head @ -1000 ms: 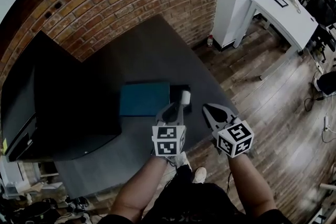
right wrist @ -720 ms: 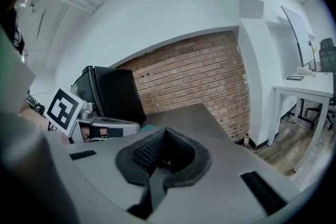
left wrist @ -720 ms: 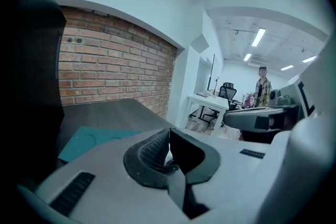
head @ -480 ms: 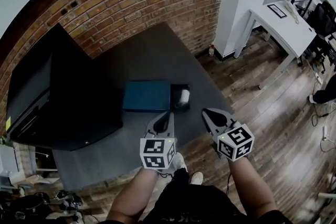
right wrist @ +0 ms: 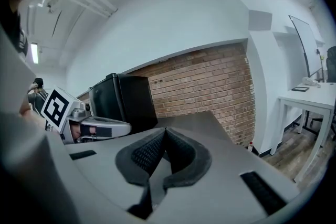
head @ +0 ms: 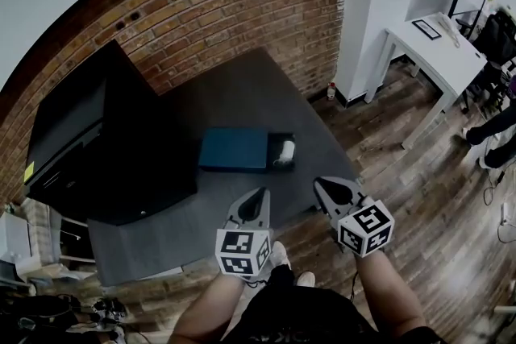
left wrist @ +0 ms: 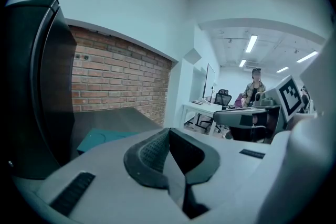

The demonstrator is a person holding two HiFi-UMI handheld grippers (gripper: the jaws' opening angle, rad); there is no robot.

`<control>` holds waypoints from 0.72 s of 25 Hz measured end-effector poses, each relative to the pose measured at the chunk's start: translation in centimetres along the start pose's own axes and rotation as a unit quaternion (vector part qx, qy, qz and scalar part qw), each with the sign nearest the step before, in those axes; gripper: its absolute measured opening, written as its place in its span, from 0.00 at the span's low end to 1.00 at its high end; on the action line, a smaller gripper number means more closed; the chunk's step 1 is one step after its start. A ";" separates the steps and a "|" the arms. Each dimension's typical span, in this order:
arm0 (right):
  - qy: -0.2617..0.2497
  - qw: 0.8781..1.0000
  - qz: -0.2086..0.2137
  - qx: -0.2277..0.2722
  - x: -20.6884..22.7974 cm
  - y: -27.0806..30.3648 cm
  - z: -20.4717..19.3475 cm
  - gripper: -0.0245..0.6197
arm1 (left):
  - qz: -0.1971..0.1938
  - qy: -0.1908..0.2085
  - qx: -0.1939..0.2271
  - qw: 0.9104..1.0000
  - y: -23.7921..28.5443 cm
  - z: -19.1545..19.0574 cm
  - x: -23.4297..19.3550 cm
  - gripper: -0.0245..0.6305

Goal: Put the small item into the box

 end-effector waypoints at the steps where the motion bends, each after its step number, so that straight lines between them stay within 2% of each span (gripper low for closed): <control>1: 0.000 1.000 0.001 0.001 -0.3 -0.3 0.0 0.07 | -0.001 -0.001 0.000 1.000 -0.4 -0.2 0.3 0.09; 18: 0.003 1.000 0.006 0.005 -4.3 -3.9 -1.4 0.07 | -0.020 -0.006 0.006 1.000 -4.9 -2.3 3.3 0.09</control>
Point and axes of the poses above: the fingertips, and each gripper's own axes: y forward along the fingers, x to its right, z out of its top, the point moved 4 cm from there along -y, backward along the fingers, and after that the axes turned 2 degrees about -x, right-handed, at the moved point
